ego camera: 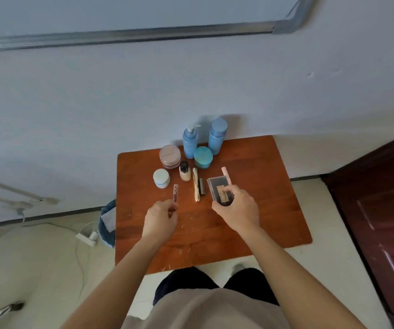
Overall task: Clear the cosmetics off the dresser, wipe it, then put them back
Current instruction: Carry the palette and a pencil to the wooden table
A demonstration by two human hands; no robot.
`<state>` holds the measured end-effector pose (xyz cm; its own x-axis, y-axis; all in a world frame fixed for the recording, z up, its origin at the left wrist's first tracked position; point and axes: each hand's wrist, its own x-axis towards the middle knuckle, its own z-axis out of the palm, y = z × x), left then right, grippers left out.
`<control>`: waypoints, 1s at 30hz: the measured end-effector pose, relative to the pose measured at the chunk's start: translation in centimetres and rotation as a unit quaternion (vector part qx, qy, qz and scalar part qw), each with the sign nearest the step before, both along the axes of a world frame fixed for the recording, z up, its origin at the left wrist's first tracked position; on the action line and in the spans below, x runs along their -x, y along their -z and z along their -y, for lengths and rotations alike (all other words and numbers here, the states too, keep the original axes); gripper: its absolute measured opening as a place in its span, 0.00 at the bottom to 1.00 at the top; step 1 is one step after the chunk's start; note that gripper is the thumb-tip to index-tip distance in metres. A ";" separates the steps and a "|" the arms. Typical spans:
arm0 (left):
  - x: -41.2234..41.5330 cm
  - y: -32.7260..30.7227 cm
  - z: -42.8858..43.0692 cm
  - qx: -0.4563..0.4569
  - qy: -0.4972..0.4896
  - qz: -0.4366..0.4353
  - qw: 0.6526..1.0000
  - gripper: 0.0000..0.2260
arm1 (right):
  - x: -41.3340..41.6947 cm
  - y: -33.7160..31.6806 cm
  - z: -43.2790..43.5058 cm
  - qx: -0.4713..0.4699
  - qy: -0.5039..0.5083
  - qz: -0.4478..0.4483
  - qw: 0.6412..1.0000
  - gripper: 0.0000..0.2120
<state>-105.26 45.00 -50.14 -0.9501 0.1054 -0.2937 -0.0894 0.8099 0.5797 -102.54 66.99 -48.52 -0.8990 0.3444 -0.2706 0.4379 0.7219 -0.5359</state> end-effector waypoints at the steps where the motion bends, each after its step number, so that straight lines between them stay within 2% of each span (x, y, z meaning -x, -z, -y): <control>1: 0.4 0.8 -0.2 0.002 0.003 0.012 1.000 0.08 | 0.4 0.5 0.2 -0.006 0.007 0.008 1.000 0.25; 8: 2.8 4.2 -2.0 0.022 0.014 0.064 0.998 0.09 | 4.7 3.5 0.0 -0.051 0.020 0.080 0.995 0.27; 16: 4.4 5.7 -3.1 0.050 0.003 0.071 0.996 0.13 | 6.1 6.5 1.0 -0.097 -0.050 0.043 0.993 0.23; 21: 3.8 5.8 -2.8 0.043 0.012 0.062 0.997 0.14 | 5.7 6.3 -0.1 -0.105 -0.093 0.050 0.989 0.22; 24: 3.6 4.4 -2.1 0.052 0.007 0.013 0.999 0.13 | 5.8 4.6 -1.5 -0.102 -0.087 0.008 0.991 0.21; 30: 6.0 -3.3 -1.1 0.085 -0.030 -0.194 0.977 0.16 | 7.7 -2.2 -5.1 -0.104 -0.054 -0.140 0.983 0.23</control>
<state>-111.26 46.14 -46.87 -0.9962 0.0278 0.0820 0.0609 0.8979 0.4360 -110.22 72.06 -46.28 -0.9625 0.2648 0.0587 0.2092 0.8625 -0.4609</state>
